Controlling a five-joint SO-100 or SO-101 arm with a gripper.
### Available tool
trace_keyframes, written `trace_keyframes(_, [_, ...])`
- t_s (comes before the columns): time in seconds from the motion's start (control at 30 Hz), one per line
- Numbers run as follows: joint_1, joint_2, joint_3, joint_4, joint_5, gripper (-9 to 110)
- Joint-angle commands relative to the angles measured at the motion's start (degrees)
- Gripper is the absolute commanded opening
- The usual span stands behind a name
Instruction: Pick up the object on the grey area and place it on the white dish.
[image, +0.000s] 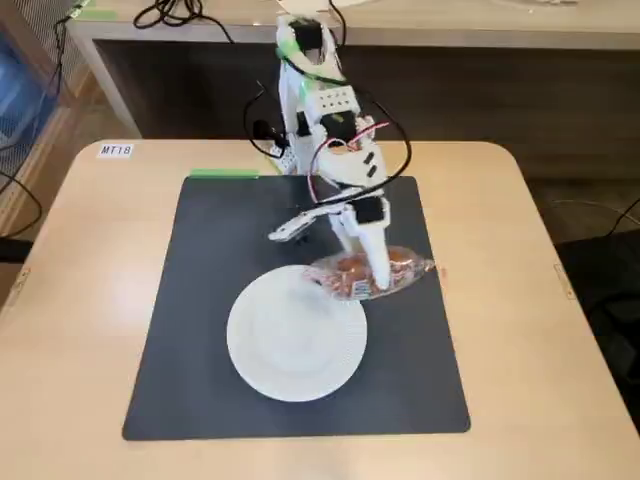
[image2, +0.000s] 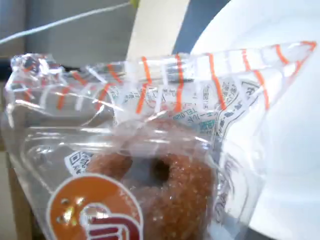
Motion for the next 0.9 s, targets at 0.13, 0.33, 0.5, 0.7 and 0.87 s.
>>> trace_keyframes(0.13, [6.0, -13.7, -22.5, 18.7, -0.7, 20])
trace_keyframes(0.33, [6.7, -23.0, -31.1, 33.0, 0.2, 21])
trace_keyframes(0.5, [6.2, -25.8, -31.1, 38.5, 4.4, 21])
trace_keyframes(0.7, [5.6, -28.6, -31.1, 41.0, 7.1, 28])
trace_keyframes(0.87, [5.5, -27.7, -30.8, 42.2, 7.1, 44])
